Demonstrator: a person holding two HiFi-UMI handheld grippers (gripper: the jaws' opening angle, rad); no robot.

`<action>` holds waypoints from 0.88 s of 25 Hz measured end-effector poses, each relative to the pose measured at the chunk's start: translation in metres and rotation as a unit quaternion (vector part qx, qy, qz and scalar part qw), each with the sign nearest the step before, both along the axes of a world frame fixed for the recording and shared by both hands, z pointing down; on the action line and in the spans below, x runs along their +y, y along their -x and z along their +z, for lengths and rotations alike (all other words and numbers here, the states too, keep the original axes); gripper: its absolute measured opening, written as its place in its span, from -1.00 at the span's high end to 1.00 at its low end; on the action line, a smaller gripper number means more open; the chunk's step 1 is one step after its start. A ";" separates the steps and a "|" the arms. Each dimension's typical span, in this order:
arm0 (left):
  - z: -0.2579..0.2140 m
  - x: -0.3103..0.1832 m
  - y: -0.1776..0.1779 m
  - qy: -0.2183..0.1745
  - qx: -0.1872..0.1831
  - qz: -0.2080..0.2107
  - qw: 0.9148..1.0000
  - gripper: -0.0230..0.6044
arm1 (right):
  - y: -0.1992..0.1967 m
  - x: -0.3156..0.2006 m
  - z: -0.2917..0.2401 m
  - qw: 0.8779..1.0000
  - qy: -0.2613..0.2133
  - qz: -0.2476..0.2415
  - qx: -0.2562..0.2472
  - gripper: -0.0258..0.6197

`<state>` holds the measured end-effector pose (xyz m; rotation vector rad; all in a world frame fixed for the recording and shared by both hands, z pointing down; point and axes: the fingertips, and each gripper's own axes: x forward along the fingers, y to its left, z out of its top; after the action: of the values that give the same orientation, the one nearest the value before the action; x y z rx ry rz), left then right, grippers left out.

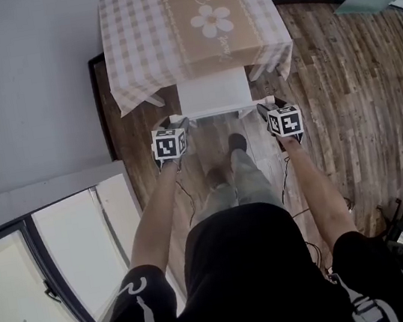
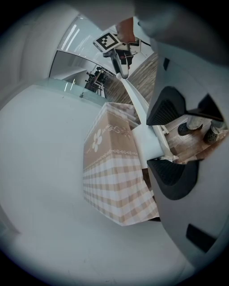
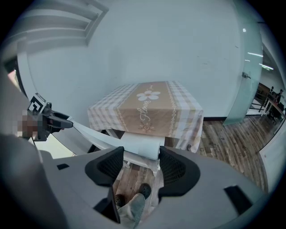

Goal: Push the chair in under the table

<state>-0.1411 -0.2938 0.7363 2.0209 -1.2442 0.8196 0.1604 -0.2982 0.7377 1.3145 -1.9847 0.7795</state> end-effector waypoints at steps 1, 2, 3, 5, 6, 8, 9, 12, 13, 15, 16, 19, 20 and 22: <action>0.000 -0.003 -0.001 0.000 0.001 0.000 1.000 0.11 | -0.001 -0.003 0.000 1.000 0.000 0.000 0.000 0.09; 0.000 -0.005 -0.002 0.001 0.003 0.000 1.000 0.11 | -0.001 -0.006 0.000 1.000 0.000 0.001 0.000 0.09; 0.001 -0.007 -0.003 0.002 0.004 0.001 1.000 0.11 | -0.002 -0.008 0.001 1.000 0.000 0.002 -0.001 0.09; 0.000 -0.012 -0.004 0.002 0.006 0.002 1.000 0.11 | -0.003 -0.013 0.000 1.000 0.000 0.003 -0.001 0.09; -0.001 -0.015 -0.005 0.003 0.006 0.001 1.000 0.11 | -0.004 -0.016 -0.001 1.000 -0.001 0.003 -0.001 0.09; -0.001 -0.020 -0.006 0.004 0.008 -0.001 1.000 0.11 | -0.006 -0.023 -0.002 1.000 -0.002 0.004 0.000 0.09; -0.001 -0.023 -0.007 0.005 0.009 -0.002 1.000 0.11 | -0.007 -0.026 -0.002 1.000 -0.002 0.005 0.000 0.09; 0.001 -0.032 -0.010 0.011 0.014 -0.005 1.000 0.10 | -0.010 -0.038 0.000 1.000 -0.002 0.009 0.000 0.10; 0.002 -0.036 -0.011 0.013 0.016 -0.005 1.000 0.10 | -0.011 -0.042 0.000 1.000 -0.002 0.011 0.000 0.10; 0.003 -0.043 -0.012 0.017 0.019 -0.008 1.000 0.10 | -0.012 -0.051 0.001 1.000 -0.001 0.012 -0.001 0.10; 0.004 -0.046 -0.013 0.019 0.021 -0.009 1.000 0.10 | -0.012 -0.056 0.002 1.000 0.000 0.012 -0.001 0.10; 0.003 -0.055 -0.017 0.021 0.025 -0.012 0.999 0.10 | -0.017 -0.068 0.000 1.000 0.001 0.012 0.000 0.11; 0.003 -0.058 -0.019 0.021 0.026 -0.013 0.999 0.10 | -0.018 -0.072 -0.001 1.000 0.001 0.013 0.000 0.11; 0.001 -0.063 -0.021 0.020 0.027 -0.013 0.999 0.09 | -0.021 -0.079 -0.002 1.000 -0.002 0.014 -0.002 0.11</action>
<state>-0.1196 -0.3571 0.7375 1.9781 -1.2122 0.7668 0.1811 -0.3769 0.7360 1.3473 -1.9752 0.7931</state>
